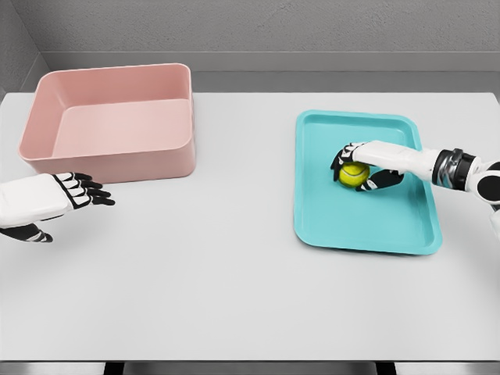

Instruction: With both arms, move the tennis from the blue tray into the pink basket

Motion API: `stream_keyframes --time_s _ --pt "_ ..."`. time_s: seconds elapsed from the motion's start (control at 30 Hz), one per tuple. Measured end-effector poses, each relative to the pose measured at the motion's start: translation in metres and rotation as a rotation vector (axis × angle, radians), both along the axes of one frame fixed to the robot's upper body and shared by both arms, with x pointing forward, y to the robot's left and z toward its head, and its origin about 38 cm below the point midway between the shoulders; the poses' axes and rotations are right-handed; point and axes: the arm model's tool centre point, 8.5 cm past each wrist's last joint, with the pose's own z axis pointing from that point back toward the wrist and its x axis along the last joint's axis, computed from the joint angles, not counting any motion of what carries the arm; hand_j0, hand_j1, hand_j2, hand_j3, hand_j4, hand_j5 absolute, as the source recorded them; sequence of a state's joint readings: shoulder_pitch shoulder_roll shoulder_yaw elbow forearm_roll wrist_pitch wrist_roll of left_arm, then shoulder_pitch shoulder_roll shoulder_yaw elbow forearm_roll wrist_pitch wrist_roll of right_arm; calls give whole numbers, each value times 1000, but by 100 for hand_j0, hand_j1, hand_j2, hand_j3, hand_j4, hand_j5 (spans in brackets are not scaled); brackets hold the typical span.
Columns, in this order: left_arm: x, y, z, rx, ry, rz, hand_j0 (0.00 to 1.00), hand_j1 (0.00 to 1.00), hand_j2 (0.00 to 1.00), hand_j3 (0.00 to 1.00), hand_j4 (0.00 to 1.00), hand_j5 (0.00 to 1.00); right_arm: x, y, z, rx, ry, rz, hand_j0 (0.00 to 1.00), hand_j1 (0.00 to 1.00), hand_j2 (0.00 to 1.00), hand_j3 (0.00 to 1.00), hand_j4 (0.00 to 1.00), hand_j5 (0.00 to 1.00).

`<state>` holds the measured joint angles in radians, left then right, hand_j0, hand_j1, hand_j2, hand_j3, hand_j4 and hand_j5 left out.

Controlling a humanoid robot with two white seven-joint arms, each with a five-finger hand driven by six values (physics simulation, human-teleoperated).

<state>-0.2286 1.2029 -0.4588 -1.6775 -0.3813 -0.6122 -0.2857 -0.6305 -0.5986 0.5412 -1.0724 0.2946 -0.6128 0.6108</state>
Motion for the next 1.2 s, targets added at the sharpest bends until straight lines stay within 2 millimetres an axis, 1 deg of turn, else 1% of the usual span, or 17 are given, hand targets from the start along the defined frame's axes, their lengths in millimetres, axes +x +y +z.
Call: stream_keyframes --time_s 0.33,0.5,0.57,0.63,0.67,0.7,0.87,0.97,1.13,1.2 --pt "0 -1 0 -2 0 -1 100 100 100 100 100 100 -1 7 16 2 -45 33 39 39 39 39 39 39" --pt "0 -2 0 -4 -2 -3 100 100 100 100 100 100 -9 8 27 0 -81 57 37 37 37 37 37 37" --pt "0 -2 -1 -4 -1 -3 100 100 100 100 100 100 -18 8 21 2 -74 67 37 37 37 37 37 37" --pt "0 -2 -1 -5 -1 -3 100 100 100 100 100 100 -23 10 29 7 -100 84 37 37 37 37 37 37" --pt "0 -2 -1 -5 -1 -3 100 100 100 100 100 100 -26 13 33 8 -113 95 34 34 34 34 34 34" --pt "0 -2 -1 -5 -1 -3 100 100 100 100 100 100 -27 15 39 10 -130 107 34 34 34 34 34 34" --pt "0 -2 -1 -4 -1 -3 100 100 100 100 100 100 -36 25 55 25 -180 146 34 34 34 34 34 34" --pt "0 -2 -1 -3 -1 -3 100 100 100 100 100 100 -41 36 62 34 -205 179 34 34 34 34 34 34" --pt "0 -2 -1 -2 -1 -3 100 100 100 100 100 100 -49 53 66 51 -224 227 34 34 34 34 34 34" --pt "0 -2 -1 -2 -1 -3 100 100 100 100 100 100 -51 65 70 68 -242 254 34 34 34 34 34 34"
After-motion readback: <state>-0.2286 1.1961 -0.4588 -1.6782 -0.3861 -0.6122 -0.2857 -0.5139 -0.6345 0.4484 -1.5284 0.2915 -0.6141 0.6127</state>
